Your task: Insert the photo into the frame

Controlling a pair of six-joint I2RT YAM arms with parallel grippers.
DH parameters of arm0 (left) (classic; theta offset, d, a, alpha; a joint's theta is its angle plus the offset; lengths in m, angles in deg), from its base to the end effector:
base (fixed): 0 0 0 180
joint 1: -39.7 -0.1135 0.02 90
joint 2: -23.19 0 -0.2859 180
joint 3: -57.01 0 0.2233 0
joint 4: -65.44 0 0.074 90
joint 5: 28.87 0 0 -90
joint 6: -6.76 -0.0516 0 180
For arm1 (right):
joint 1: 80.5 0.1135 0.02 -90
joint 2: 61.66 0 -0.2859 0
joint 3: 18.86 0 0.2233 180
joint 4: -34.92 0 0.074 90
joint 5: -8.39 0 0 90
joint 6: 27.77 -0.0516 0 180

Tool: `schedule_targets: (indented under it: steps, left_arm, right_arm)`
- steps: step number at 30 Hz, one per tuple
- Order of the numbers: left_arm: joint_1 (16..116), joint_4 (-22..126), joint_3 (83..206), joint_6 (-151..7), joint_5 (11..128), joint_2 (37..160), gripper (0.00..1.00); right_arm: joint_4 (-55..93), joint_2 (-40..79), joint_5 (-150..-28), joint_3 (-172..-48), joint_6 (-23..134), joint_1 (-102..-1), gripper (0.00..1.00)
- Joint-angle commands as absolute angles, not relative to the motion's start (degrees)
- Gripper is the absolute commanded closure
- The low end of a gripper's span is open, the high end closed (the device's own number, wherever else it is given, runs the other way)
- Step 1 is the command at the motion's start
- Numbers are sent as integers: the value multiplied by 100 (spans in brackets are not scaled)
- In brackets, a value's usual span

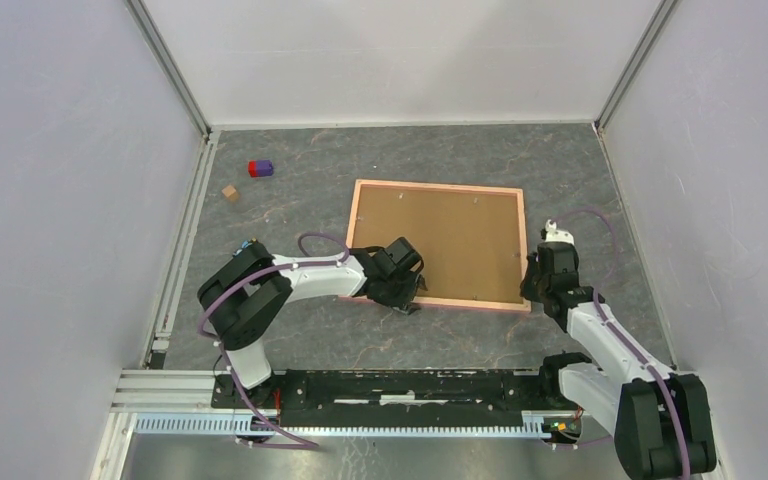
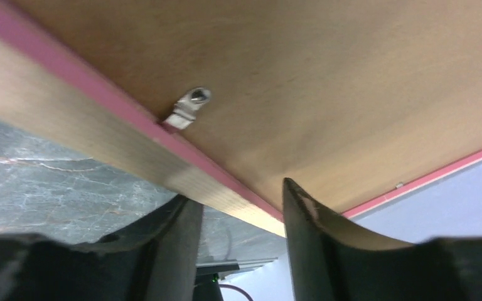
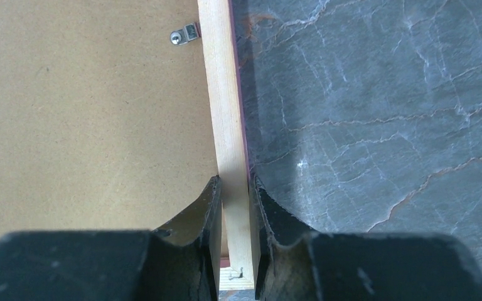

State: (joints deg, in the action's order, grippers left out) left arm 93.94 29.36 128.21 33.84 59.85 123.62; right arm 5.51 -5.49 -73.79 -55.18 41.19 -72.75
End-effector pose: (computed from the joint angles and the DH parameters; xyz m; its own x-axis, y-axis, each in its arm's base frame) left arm 0.1874 -0.2583 0.1715 -0.4758 -0.8626 0.1721 -0.8396 0.3870 -0.3812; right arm 0.1521 0.0136 0.1804 -0.7171 0.2614 -0.6461 0.2270 0.9641 0.1381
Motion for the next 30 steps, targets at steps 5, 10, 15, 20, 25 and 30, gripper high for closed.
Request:
schedule_targets:
  steps: [5, 10, 15, 20, 25, 30]
  left_arm:
    - [9245, 2902, 12948, 3621, 5768, 12684, 64]
    - [9048, 1985, 13317, 2249, 5085, 12673, 82]
    - [8829, 1363, 13276, 560, 4860, 12621, 95]
    - [8410, 1579, 13303, -1409, 5522, 12585, 98]
    - [8409, 1281, 13674, -2970, 5351, 12582, 98]
    - [8356, 1310, 13745, -4283, 5495, 12575, 98]
  right_arm:
    - [141, -1086, -7241, -5260, 3447, -7293, 93]
    - [301, -1499, -7405, -5229, 3595, -7290, 76]
    - [25, -1266, -7114, -5894, 4337, -7289, 51]
    - [-164, -781, -7075, -6532, 4728, -7293, 46]
    - [-192, -584, -6913, -6890, 4895, -7287, 43]
    - [-219, -364, -7070, -7004, 4980, -7293, 42]
